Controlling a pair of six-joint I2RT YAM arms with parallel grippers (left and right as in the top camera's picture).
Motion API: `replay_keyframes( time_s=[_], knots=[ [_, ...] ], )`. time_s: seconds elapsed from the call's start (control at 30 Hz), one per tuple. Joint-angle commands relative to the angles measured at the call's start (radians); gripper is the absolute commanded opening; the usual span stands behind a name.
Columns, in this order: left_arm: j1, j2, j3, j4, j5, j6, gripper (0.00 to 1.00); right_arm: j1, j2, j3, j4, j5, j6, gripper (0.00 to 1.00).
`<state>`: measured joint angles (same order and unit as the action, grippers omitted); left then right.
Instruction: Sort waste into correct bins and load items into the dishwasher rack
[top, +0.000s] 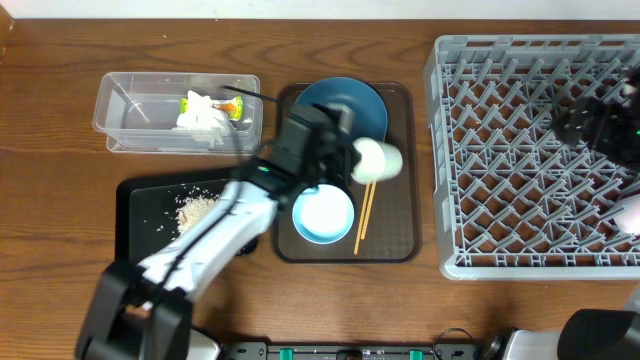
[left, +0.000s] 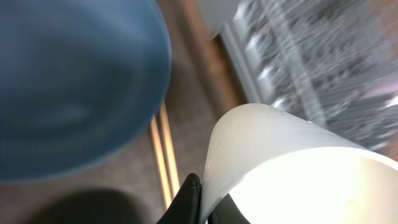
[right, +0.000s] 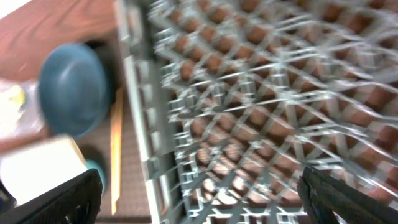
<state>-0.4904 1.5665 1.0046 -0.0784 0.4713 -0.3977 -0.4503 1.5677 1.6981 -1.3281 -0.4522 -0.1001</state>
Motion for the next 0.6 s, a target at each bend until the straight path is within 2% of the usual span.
replay_keyframes(
  time_s=[0.0,0.13,0.23,0.33,0.57],
  knots=[
    [0.106,-0.026,0.006,0.042,0.281,-0.128,0.06,0.063,-0.004,-0.054,-0.007,-0.180,-0.141,0.99],
    [0.212,-0.007,0.006,0.170,0.615,-0.194,0.06,0.161,-0.004,-0.148,0.004,-0.360,-0.306,0.99],
    [0.253,0.001,0.006,0.238,0.769,-0.229,0.06,0.249,-0.004,-0.237,0.048,-0.496,-0.400,0.99],
    [0.261,0.001,0.006,0.249,0.834,-0.229,0.06,0.338,-0.004,-0.323,0.135,-0.605,-0.449,0.99],
    [0.251,0.001,0.006,0.248,0.891,-0.229,0.06,0.501,-0.004,-0.441,0.372,-0.786,-0.447,0.99]
  ],
)
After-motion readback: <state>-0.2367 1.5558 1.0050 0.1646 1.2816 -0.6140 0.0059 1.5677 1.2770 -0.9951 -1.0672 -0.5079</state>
